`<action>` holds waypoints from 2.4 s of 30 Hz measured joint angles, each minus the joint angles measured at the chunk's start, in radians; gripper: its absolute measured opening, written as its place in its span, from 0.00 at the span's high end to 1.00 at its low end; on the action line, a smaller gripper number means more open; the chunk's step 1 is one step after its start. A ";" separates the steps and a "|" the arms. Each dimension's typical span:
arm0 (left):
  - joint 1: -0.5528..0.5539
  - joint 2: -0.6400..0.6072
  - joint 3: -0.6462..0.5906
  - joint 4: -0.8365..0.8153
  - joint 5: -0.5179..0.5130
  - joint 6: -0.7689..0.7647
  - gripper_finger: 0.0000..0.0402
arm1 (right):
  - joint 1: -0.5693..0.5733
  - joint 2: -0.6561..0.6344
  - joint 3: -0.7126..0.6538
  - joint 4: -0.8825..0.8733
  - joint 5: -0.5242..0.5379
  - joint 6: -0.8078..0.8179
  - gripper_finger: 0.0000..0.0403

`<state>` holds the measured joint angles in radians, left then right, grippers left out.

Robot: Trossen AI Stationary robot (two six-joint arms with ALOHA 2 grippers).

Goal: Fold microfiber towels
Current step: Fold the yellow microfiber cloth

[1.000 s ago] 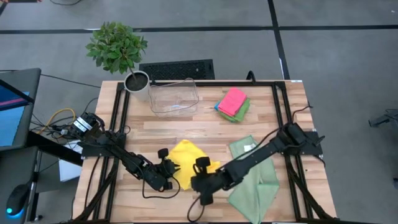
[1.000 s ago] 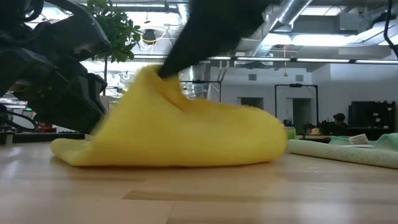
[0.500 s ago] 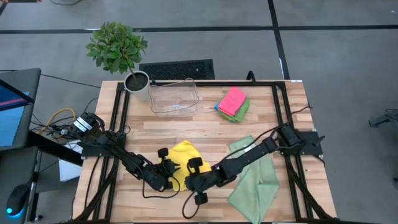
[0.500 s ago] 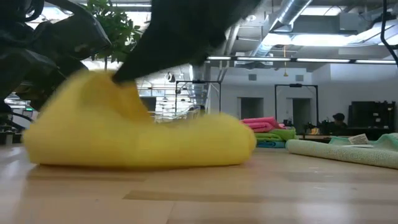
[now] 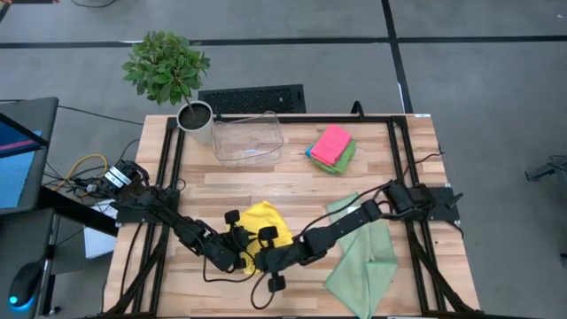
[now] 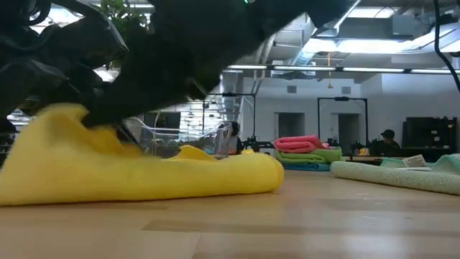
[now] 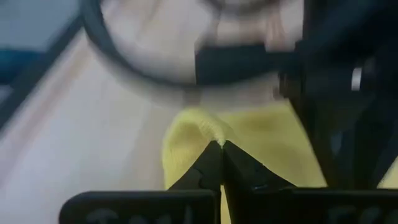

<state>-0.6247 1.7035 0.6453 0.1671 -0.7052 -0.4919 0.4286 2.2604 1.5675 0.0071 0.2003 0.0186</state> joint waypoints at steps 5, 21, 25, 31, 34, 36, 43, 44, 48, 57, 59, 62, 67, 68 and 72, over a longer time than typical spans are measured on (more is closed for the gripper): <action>0.001 0.000 0.000 0.000 -0.009 0.000 0.89 | -0.007 0.002 -0.003 0.019 -0.005 -0.009 0.87; 0.001 -0.146 0.031 -0.220 -0.019 0.016 0.89 | -0.052 -0.016 -0.004 0.015 -0.017 0.009 0.48; -0.010 -0.251 0.036 -0.301 -0.065 -0.007 0.89 | -0.039 -0.090 -0.004 -0.017 -0.015 -0.005 0.43; -0.041 -0.335 0.039 -0.316 -0.105 -0.018 0.89 | -0.037 -0.150 -0.002 -0.147 -0.020 -0.011 0.43; -0.063 -0.328 0.039 -0.316 -0.109 -0.041 0.89 | -0.033 -0.149 -0.008 -0.257 -0.021 -0.016 0.43; -0.078 -0.313 0.039 -0.315 -0.112 -0.060 0.89 | -0.031 -0.149 -0.037 -0.255 -0.025 -0.020 0.43; -0.175 -0.305 0.038 -0.089 -0.169 -0.024 0.89 | -0.040 -0.157 -0.066 -0.136 -0.114 -0.051 0.43; -0.193 -0.305 0.039 -0.085 -0.205 -0.021 0.89 | -0.036 -0.152 -0.065 -0.091 -0.121 -0.059 0.43; -0.242 -0.305 0.039 -0.192 -0.300 -0.127 0.89 | -0.029 -0.102 -0.068 -0.041 -0.132 -0.026 0.46; -0.283 -0.294 0.038 -0.381 -0.330 -0.349 0.89 | 0.002 -0.096 -0.114 0.050 -0.066 0.033 0.62; -0.285 -0.294 0.038 -0.382 -0.329 -0.352 0.89 | -0.020 -0.096 -0.124 0.087 -0.064 0.034 0.67; -0.286 -0.294 0.038 -0.386 -0.305 -0.367 0.89 | -0.054 -0.095 -0.135 0.111 -0.063 0.025 0.73; -0.286 -0.294 0.038 -0.387 -0.286 -0.375 0.89 | -0.085 -0.095 -0.134 0.176 -0.082 0.002 0.79; -0.286 -0.294 0.038 -0.387 -0.286 -0.379 0.89 | -0.091 -0.095 -0.134 0.199 -0.082 -0.007 0.80; -0.290 -0.294 0.038 -0.370 -0.286 -0.385 0.89 | -0.110 -0.098 -0.133 0.218 -0.082 -0.024 0.83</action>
<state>-0.9143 1.4090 0.6834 -0.2025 -0.9913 -0.8768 0.3188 2.1625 1.4349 0.2251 0.1187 -0.0054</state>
